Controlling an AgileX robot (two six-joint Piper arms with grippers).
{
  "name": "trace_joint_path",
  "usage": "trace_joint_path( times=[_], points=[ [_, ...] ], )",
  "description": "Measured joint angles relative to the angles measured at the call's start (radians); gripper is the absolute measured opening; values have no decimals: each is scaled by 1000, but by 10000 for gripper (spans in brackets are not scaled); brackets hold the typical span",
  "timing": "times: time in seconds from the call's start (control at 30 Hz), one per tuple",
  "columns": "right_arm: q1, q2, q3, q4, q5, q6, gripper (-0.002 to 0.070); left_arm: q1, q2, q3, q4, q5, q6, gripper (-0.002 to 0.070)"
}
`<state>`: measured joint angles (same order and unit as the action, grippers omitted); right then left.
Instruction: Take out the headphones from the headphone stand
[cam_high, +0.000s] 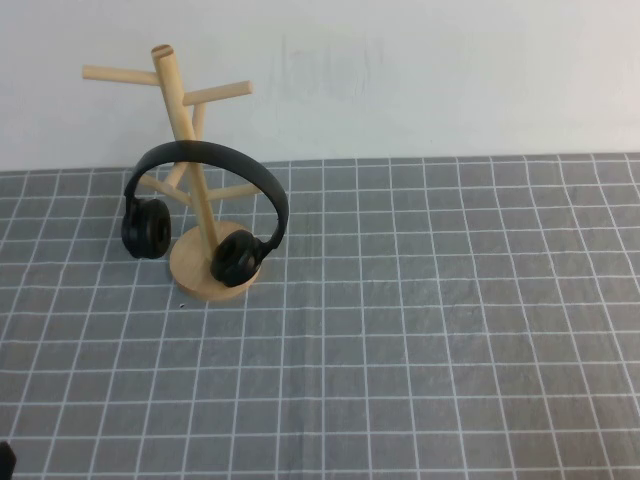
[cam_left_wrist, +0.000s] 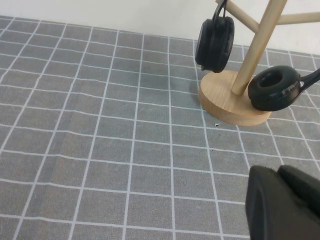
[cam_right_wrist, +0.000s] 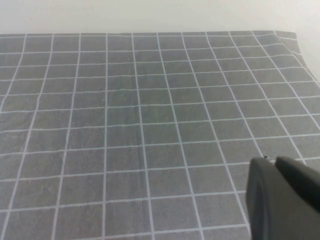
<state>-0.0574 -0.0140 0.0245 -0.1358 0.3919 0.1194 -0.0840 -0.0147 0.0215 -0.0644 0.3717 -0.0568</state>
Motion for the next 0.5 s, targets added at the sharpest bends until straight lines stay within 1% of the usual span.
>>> trace_joint_path(
  times=[0.5],
  points=[
    [0, 0, 0, 0, 0, 0, -9, 0, 0, 0, 1, -6, 0, 1]
  ],
)
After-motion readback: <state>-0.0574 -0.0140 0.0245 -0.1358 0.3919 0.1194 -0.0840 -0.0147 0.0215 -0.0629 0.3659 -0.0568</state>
